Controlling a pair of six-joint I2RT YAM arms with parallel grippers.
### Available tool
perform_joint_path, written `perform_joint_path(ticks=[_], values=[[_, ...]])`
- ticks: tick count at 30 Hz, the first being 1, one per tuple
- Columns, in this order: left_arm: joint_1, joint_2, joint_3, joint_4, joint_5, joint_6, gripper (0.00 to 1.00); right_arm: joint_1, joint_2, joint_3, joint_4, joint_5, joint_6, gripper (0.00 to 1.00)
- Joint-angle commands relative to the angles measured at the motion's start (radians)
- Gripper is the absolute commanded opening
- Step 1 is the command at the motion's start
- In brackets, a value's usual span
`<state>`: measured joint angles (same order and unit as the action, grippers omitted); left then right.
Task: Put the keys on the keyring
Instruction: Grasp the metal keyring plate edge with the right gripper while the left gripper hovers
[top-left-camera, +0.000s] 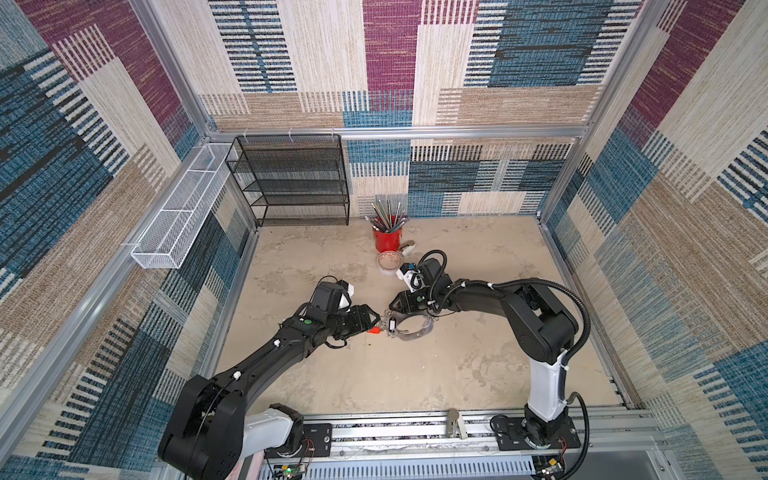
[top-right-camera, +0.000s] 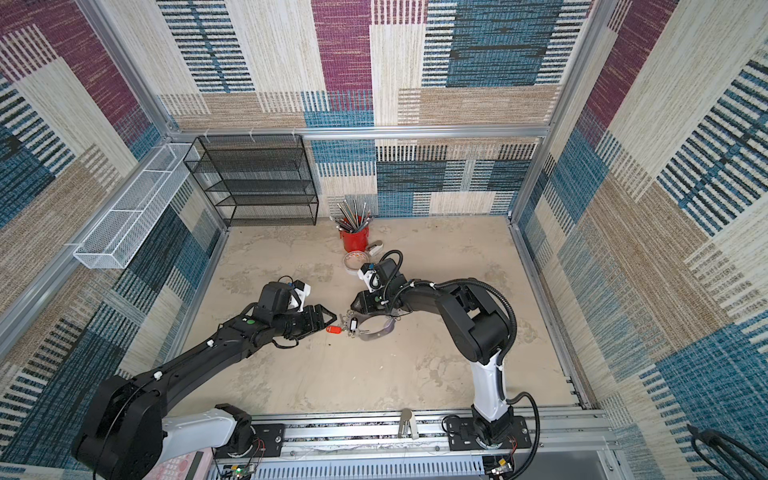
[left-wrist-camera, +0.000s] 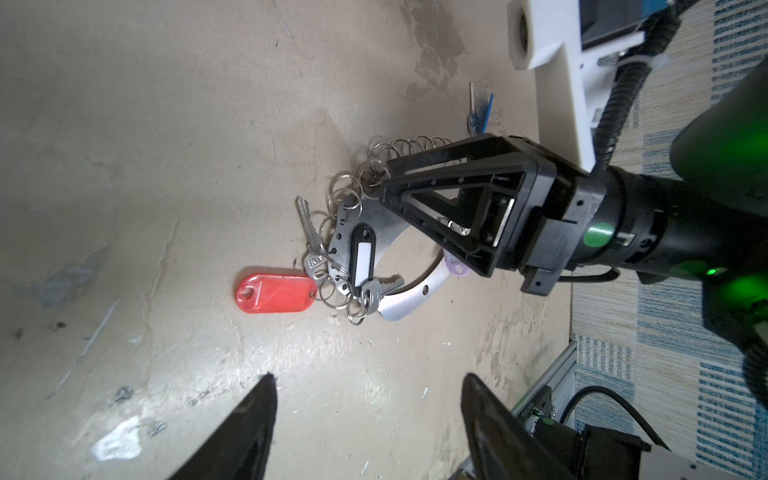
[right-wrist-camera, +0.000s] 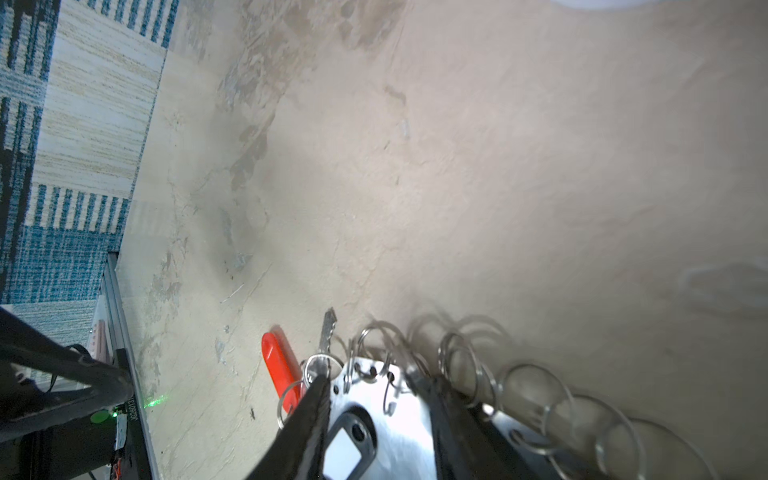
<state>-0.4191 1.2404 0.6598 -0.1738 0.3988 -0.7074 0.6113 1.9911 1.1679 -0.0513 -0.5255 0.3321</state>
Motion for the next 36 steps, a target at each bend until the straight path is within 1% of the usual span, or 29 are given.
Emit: perform_joint_path(ticks=[1,4,8,11,13,16,18,22,29,34,36], values=[[0.002,-0.004,-0.01,0.006,-0.006,-0.012,0.71,0.018,0.016,0.021,-0.007,-0.015,-0.015,0.41],[0.001,-0.009,-0.014,0.002,-0.011,-0.012,0.7,0.033,0.027,0.036,-0.008,-0.015,-0.014,0.39],[0.001,-0.019,-0.027,0.0,-0.02,-0.015,0.7,0.041,0.028,0.035,0.008,0.015,0.0,0.34],[0.002,-0.031,-0.032,-0.005,-0.023,-0.017,0.7,0.04,0.024,0.035,0.011,0.072,0.01,0.25],[0.002,-0.041,-0.034,-0.017,-0.032,-0.012,0.7,0.039,0.009,0.027,0.014,0.133,0.017,0.19],[0.002,-0.056,-0.034,-0.034,-0.047,-0.002,0.7,0.041,-0.019,0.011,0.022,0.208,0.016,0.14],[0.002,-0.059,-0.032,-0.042,-0.05,0.004,0.7,0.041,-0.027,0.005,0.015,0.25,0.01,0.13],[0.0,-0.041,-0.004,-0.063,-0.036,0.027,0.7,0.028,-0.035,-0.024,0.002,0.268,0.024,0.1],[-0.005,0.032,0.053,-0.083,0.007,0.073,0.69,-0.018,-0.111,-0.185,0.058,0.272,0.102,0.11],[-0.043,0.101,0.125,-0.126,-0.006,0.114,0.67,-0.051,-0.208,-0.326,0.097,0.315,0.195,0.12],[-0.067,0.137,0.156,-0.136,-0.009,0.12,0.67,-0.069,-0.242,-0.398,0.137,0.303,0.253,0.12]])
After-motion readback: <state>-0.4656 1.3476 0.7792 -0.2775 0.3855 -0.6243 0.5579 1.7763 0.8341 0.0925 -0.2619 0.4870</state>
